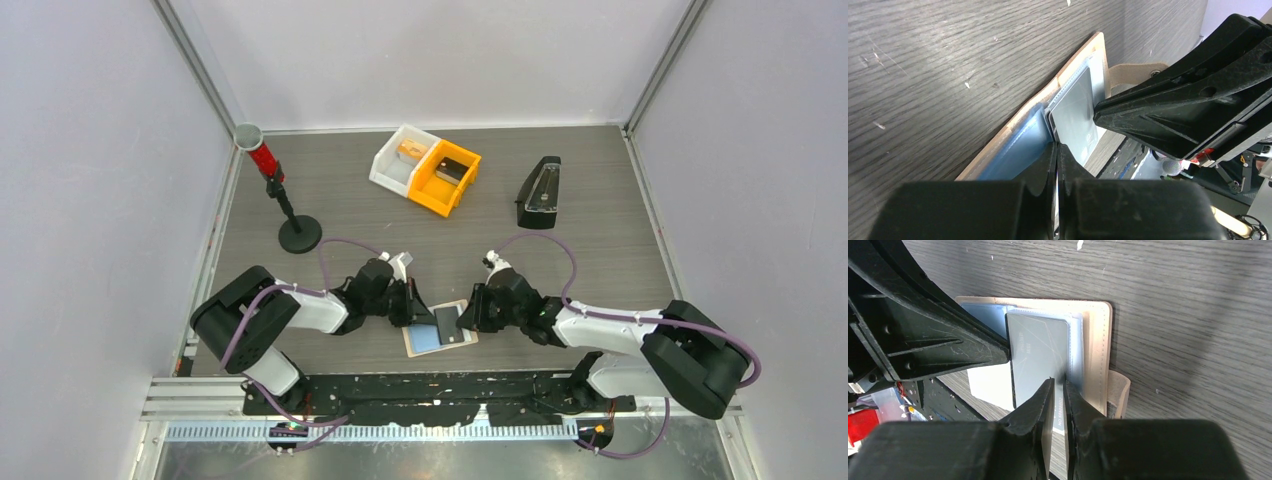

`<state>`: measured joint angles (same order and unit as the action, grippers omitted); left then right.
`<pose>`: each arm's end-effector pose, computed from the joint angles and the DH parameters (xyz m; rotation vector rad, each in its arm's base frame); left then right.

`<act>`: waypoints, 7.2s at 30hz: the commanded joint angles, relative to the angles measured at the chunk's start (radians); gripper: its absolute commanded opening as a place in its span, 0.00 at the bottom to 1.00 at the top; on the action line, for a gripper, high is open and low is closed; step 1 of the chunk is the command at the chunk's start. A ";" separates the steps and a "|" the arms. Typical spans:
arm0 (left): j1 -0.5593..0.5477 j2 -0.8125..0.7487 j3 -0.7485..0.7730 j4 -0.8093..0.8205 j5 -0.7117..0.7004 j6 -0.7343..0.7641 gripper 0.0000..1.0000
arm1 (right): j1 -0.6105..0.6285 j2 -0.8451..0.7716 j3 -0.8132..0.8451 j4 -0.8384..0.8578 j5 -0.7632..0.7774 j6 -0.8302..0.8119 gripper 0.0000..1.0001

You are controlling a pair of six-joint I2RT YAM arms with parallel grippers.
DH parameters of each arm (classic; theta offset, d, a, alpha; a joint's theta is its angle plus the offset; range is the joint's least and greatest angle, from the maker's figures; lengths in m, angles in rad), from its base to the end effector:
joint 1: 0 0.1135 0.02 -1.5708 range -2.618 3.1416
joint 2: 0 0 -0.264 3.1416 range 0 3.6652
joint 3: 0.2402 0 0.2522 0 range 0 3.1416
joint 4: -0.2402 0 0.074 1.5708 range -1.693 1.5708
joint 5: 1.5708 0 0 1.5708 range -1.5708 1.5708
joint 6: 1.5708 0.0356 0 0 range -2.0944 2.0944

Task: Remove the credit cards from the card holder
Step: Remove the credit card from the card holder, then place the credit card in the storage box.

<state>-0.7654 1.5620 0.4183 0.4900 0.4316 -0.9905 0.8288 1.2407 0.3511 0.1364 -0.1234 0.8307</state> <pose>0.1758 -0.1896 0.1147 -0.0122 2.5620 -1.3241 0.1421 0.1615 0.1360 -0.0652 2.5249 0.9122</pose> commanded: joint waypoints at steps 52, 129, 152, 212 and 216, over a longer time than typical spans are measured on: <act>-0.003 -0.161 -0.020 -0.123 -0.036 0.061 0.00 | 0.000 0.057 0.064 0.053 -0.064 -0.065 0.30; 0.055 -0.408 -0.094 -0.327 -0.180 0.033 0.00 | -0.022 0.047 0.016 0.024 -0.073 -0.077 0.21; 0.055 -0.618 -0.007 -0.476 0.105 0.225 0.00 | -0.046 -0.092 0.374 -0.264 -0.531 -0.646 0.49; 0.055 -0.830 0.289 -1.094 -0.290 0.449 0.99 | -0.225 -0.052 0.443 -0.083 -0.359 -0.387 0.05; 0.055 -0.863 0.297 -1.172 -0.435 0.462 0.99 | -0.291 0.003 0.498 0.015 -0.205 -0.284 0.05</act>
<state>-0.7124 0.7261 0.6865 -0.5388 0.2016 -0.5732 0.5930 1.2190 0.7597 -0.0280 -0.5167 0.4072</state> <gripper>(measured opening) 0.992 0.071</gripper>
